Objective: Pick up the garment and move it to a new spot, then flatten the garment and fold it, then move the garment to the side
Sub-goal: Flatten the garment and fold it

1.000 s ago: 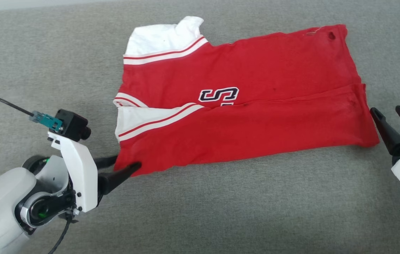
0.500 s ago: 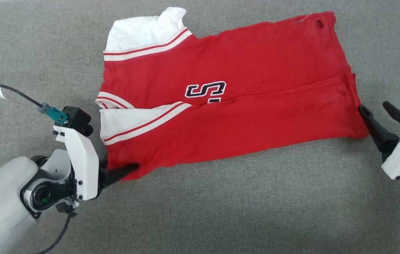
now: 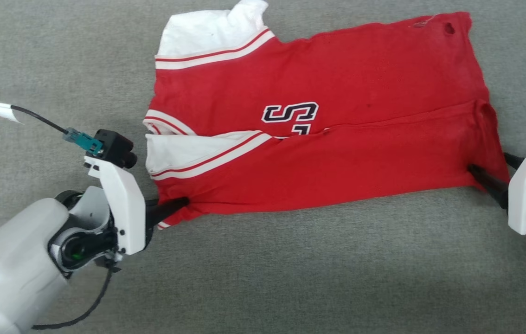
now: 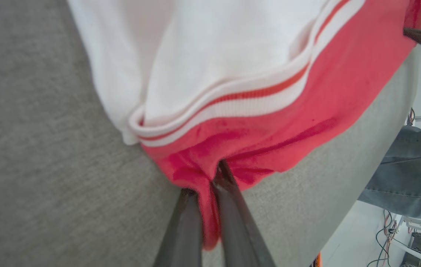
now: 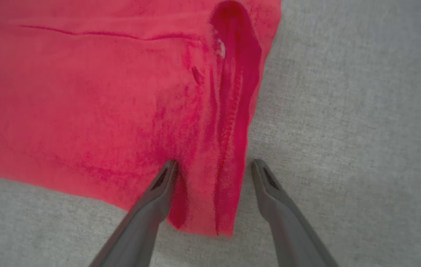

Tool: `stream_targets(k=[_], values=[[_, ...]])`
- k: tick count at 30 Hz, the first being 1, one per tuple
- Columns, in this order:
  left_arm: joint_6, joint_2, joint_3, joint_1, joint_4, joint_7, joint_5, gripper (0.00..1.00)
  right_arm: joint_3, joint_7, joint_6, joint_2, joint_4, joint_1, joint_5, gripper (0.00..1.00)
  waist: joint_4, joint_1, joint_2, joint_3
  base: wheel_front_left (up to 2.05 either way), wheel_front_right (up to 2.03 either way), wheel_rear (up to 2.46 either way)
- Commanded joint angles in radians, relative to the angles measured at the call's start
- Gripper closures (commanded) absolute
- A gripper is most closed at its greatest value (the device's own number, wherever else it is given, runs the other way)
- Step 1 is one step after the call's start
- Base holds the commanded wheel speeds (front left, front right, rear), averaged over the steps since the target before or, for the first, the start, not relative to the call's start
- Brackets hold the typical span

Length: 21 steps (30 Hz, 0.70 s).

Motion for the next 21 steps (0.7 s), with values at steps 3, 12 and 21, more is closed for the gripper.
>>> stream_targets(k=[3, 12, 21], values=[[0.001, -0.069, -0.032, 0.023, 0.026, -0.02, 0.021, 1.0, 0.035, 0.063, 0.0, 0.01, 0.049, 0.004, 0.022, 0.07, 0.022, 0.0, -0.0001, 0.005, 0.0, 0.0, 0.0], [-0.017, -0.081, -0.03, 0.057, 0.036, -0.09, 0.029, 1.0, 0.014, 0.037, 0.0, -0.002, 0.08, 0.024, 0.074, 1.0, 0.049, 0.0, -0.0001, -0.034, 0.0, 0.0, 0.0], [-0.02, 0.032, -0.015, 0.153, -0.106, -0.174, 0.022, 1.0, -0.058, -0.005, 0.0, -0.03, 0.007, 0.129, 0.095, 1.0, 0.056, 0.0, -0.0001, -0.078, 0.0, 0.0, 0.0]])
